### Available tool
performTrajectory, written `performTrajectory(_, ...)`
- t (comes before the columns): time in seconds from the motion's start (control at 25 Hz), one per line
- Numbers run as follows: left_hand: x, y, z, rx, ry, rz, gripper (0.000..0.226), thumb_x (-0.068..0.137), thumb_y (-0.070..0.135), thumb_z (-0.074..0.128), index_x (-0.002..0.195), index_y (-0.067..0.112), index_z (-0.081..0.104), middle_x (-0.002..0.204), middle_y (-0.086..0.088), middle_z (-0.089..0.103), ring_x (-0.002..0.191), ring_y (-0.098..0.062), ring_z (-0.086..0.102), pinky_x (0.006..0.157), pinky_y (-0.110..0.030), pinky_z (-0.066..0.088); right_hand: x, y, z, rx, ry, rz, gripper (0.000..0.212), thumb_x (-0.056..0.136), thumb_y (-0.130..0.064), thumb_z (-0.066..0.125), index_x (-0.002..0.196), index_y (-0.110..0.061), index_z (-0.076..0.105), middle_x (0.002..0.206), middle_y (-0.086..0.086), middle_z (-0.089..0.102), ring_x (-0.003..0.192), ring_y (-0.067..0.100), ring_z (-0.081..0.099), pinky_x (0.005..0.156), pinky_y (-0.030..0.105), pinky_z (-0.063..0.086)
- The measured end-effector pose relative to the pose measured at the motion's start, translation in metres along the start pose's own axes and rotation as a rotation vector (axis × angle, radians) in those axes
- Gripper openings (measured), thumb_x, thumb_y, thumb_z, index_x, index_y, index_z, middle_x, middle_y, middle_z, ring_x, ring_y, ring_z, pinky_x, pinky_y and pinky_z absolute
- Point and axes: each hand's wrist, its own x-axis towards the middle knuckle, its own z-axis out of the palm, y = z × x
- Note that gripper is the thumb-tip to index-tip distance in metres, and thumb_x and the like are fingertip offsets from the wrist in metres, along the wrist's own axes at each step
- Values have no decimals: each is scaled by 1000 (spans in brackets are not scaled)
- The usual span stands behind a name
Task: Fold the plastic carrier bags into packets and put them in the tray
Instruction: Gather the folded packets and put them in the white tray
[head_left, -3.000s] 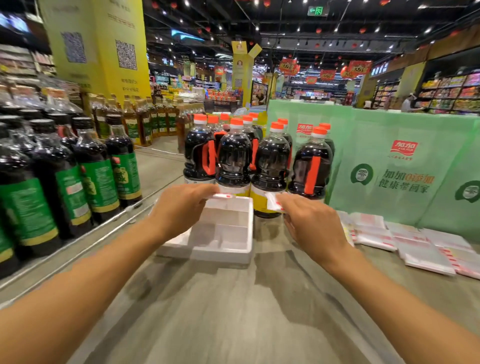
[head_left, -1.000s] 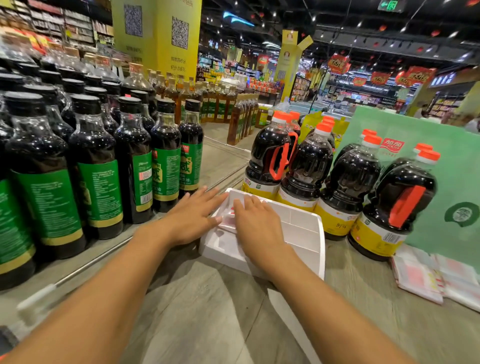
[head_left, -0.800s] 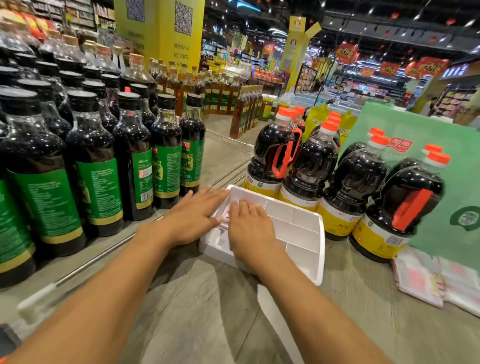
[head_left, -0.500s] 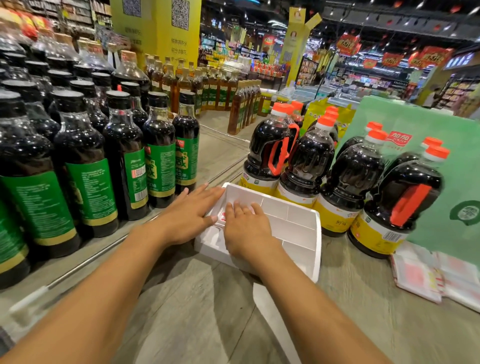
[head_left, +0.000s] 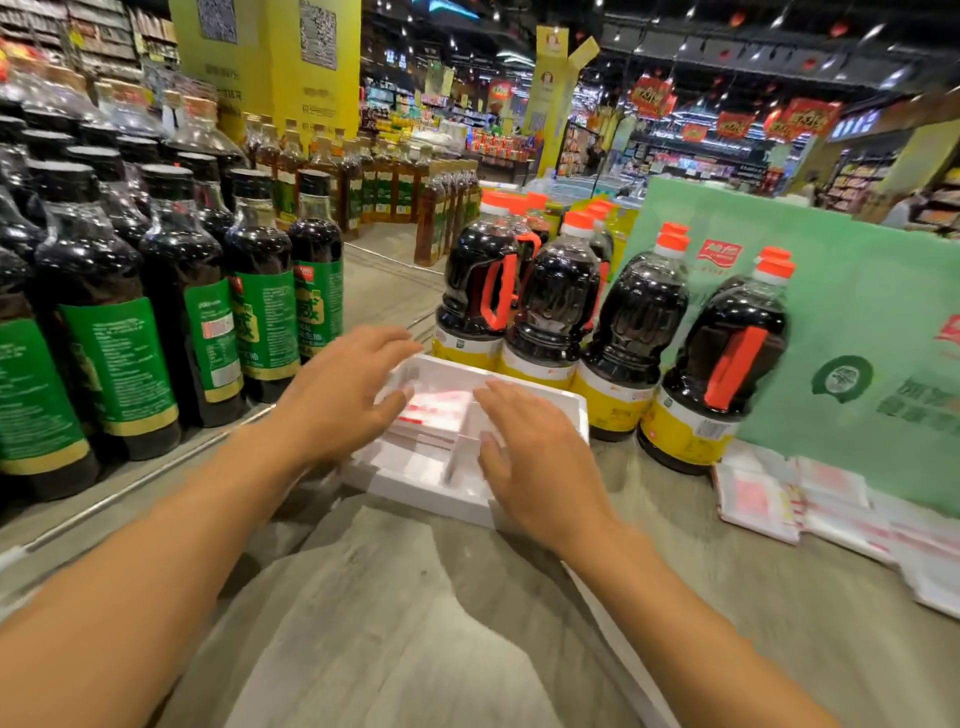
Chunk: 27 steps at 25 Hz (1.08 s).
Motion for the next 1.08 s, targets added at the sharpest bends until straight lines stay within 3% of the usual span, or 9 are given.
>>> performTrajectory(0.12,6,34,9,-56,73,116,49,95,36,58,140,18,57,145,-2,53,133,-22,48,110,-43,43,-46,50,-37,-15,146,32,48,93,-17,58,140,-11,58,144,7,59,134,22,55,109,39,45)
performTrajectory(0.28,18,84,30,-68,12,285,47,93,40,50,134,18,59,139,-1,55,129,-22,50,107,-38,44,-110,118,-78,-144,142,145,47,90,-13,65,137,-10,61,141,7,62,126,26,61,103,42,50)
performTrajectory(0.4,33,130,43,-76,33,401,40,91,29,55,127,14,61,131,-4,58,120,-26,54,97,-42,49,-149,156,-103,-203,137,269,51,86,-8,73,136,-12,62,136,6,66,119,28,65,95,43,54)
performTrajectory(0.52,47,189,64,-138,57,511,38,87,21,56,122,11,62,131,-7,57,117,-29,55,95,-40,48,-179,185,-124,-259,124,367,48,90,-15,70,137,-15,61,134,7,66,116,30,66,88,44,57)
performTrajectory(0.76,74,284,123,-222,-39,507,44,87,26,57,128,13,59,138,-5,54,125,-26,53,94,-41,52,-212,226,-139,-299,30,505,54,90,-19,71,142,-13,57,141,9,62,127,29,60,99,42,51)
performTrajectory(1.08,100,318,181,-160,-264,488,51,93,33,61,139,12,54,142,-8,52,130,-28,49,106,-41,43,-208,269,-135,-250,-171,511,64,96,-32,58,154,-18,38,158,5,43,145,24,39,115,38,37)
